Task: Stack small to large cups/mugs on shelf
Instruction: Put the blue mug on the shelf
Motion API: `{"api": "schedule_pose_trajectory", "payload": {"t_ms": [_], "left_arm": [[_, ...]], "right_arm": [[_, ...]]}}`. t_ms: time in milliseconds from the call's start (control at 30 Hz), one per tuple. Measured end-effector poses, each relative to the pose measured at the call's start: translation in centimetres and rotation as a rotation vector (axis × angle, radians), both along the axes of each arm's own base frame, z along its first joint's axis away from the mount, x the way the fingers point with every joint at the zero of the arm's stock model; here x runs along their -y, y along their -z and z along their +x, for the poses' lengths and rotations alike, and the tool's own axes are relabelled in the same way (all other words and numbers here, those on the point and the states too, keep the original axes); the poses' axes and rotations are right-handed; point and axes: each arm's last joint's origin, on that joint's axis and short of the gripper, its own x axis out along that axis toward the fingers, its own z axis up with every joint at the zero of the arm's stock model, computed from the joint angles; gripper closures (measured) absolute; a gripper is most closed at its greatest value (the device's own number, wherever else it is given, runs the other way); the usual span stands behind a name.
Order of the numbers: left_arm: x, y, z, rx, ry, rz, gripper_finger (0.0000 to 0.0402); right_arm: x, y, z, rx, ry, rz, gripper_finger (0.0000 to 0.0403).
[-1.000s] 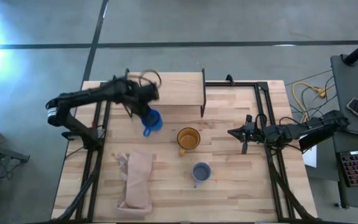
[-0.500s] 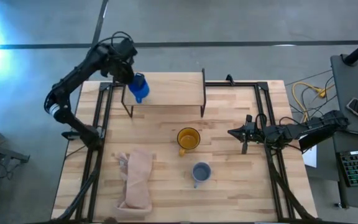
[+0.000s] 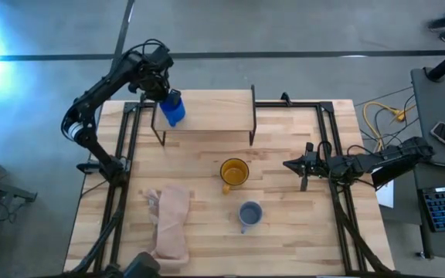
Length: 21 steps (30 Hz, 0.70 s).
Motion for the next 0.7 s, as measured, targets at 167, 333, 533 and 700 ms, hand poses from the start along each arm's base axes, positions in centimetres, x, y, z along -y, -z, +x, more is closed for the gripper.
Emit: {"api": "schedule_pose_trajectory", "payload": {"t_ms": [167, 333, 533, 700], "left_arm": [[-0.2, -0.5, 0.0, 0.006, -0.002, 0.02, 0.0402], [0.4, -1.8, -0.5, 0.035, 0.018, 0.057, 0.0402], [0.6, -1.6, -0.6, 0.025, 0.023, 0.018, 0.0402], [0.6, -1.1, -0.5, 0.015, 0.027, 0.003, 0.0402]], "right_arm": [[0.0, 0.0, 0.0, 0.0, 0.0, 0.0, 0.0394], [0.0, 0.0, 0.0, 0.0, 0.0, 0.0, 0.0394], [0.0, 0.0, 0.0, 0.0, 0.0, 0.0, 0.0394], [0.0, 0.0, 0.0, 0.0, 0.0, 0.0, 0.0394]]}}
